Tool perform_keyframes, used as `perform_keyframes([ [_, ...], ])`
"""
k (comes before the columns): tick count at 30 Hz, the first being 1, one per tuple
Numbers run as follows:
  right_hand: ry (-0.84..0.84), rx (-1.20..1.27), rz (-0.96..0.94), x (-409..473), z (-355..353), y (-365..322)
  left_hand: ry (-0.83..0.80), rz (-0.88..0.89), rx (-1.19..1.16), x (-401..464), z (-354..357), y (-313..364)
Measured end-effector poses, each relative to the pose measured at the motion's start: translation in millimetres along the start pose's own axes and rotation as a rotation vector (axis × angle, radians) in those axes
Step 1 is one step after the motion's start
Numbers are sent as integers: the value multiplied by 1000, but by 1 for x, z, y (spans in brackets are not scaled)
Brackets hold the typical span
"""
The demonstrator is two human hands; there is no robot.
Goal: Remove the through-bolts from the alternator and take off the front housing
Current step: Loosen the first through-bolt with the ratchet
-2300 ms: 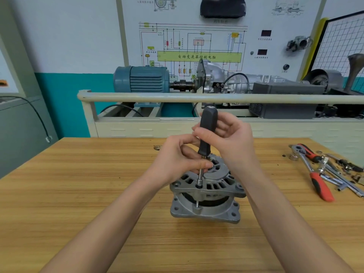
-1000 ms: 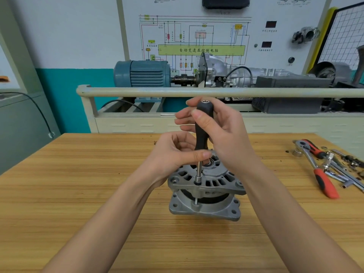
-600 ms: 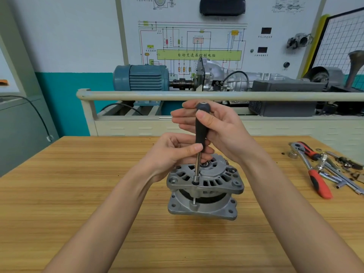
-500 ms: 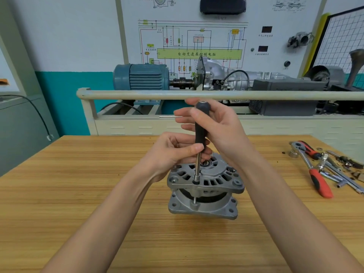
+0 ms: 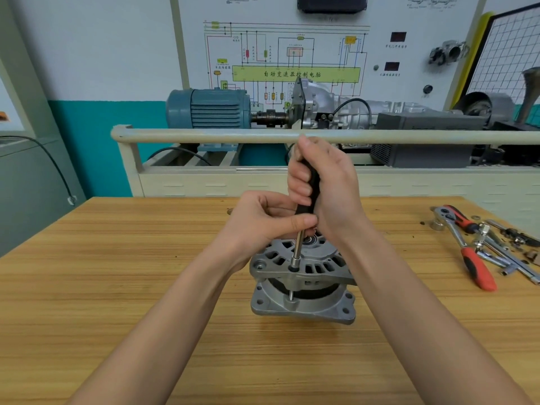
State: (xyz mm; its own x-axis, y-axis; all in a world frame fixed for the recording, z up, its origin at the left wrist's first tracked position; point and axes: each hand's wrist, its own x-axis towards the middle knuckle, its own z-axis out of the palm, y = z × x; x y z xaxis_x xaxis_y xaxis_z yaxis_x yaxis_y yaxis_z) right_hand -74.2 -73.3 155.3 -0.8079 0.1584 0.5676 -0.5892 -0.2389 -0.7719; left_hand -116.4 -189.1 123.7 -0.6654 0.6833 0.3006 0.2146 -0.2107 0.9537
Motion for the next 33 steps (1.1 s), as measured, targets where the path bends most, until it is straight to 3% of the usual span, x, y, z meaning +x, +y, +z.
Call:
perform_keyframes([
  [6,-86,106,121,11,-7,-3,-132,-59,20,2,-6,9],
  [17,280,-539,-204,-16,-6,-4,197,168,197,-4,10,-9],
  [21,140,-556,-181,-14,-6,-8,249,155,251,-2,6,-6],
  [26,-128,-441,-147,-12,0,-7,-67,76,52,-5,-6,4],
  [30,-148,-372,-52,-8,-4,-11,-186,5,-91,-2,-9,5],
  [33,-153,-394,14,-6,-8,-16,-111,-2,-34,0,-6,5],
])
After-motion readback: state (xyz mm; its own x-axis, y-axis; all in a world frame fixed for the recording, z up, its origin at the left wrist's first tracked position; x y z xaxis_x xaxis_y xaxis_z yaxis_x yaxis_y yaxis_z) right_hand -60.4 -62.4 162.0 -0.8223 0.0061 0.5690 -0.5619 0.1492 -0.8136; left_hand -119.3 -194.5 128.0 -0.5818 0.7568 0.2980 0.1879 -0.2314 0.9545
